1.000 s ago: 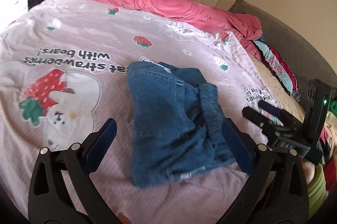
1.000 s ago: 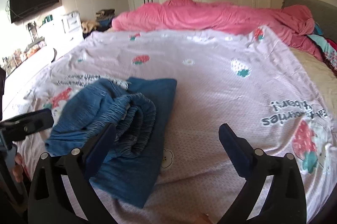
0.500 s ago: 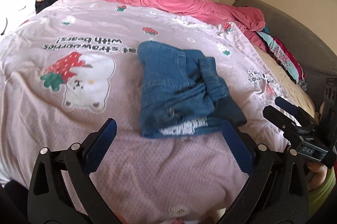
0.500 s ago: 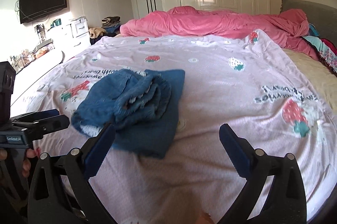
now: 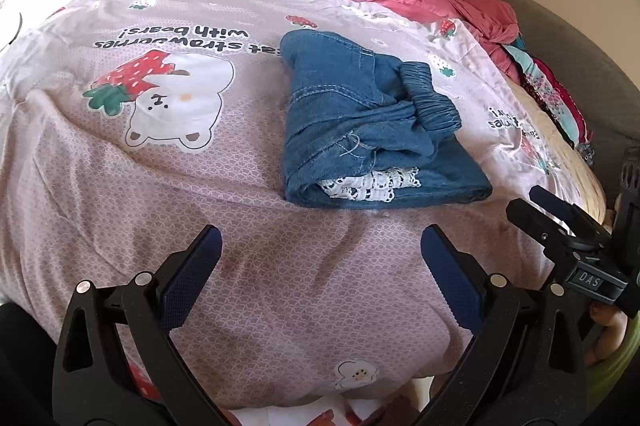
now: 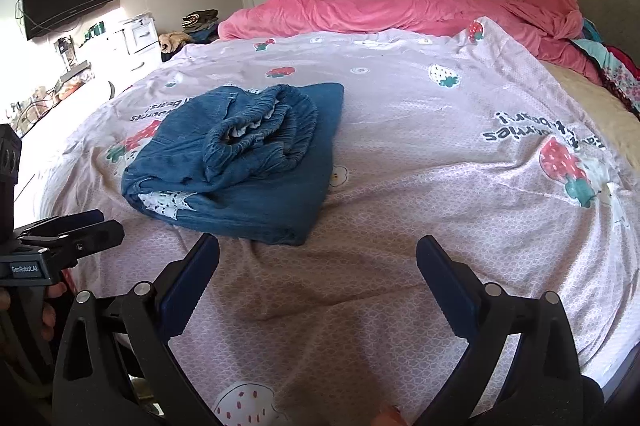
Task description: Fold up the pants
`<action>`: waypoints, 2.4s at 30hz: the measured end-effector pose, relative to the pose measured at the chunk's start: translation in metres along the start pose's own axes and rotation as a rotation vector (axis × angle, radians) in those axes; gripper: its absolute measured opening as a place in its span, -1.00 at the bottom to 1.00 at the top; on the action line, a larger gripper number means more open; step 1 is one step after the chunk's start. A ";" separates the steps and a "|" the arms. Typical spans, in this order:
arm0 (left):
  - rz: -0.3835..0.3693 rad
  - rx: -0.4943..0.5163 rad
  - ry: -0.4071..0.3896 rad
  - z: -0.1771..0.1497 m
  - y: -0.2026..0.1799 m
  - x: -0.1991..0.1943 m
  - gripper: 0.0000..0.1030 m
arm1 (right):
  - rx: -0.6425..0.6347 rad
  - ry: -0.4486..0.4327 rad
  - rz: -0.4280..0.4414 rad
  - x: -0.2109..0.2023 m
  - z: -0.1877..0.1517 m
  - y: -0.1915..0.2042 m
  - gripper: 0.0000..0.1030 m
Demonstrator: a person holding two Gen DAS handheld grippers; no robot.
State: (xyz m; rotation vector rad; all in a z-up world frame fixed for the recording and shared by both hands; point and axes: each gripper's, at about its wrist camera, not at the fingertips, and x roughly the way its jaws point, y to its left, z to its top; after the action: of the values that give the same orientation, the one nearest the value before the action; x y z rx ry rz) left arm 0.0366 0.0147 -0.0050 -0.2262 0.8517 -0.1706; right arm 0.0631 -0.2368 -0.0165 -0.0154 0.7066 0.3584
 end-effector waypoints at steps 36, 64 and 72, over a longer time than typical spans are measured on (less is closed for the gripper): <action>0.032 -0.001 0.012 0.002 0.002 -0.002 0.82 | 0.016 0.019 -0.008 0.008 -0.001 -0.007 0.91; 0.030 -0.005 0.012 0.004 0.001 -0.006 0.82 | 0.025 0.023 -0.022 0.007 -0.001 -0.009 0.91; 0.035 -0.009 0.019 0.003 0.001 -0.004 0.82 | 0.027 0.027 -0.023 0.008 -0.001 -0.010 0.91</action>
State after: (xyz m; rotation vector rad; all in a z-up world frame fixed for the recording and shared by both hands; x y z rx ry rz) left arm 0.0366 0.0166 -0.0006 -0.2184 0.8751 -0.1361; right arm 0.0713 -0.2441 -0.0230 -0.0030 0.7373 0.3272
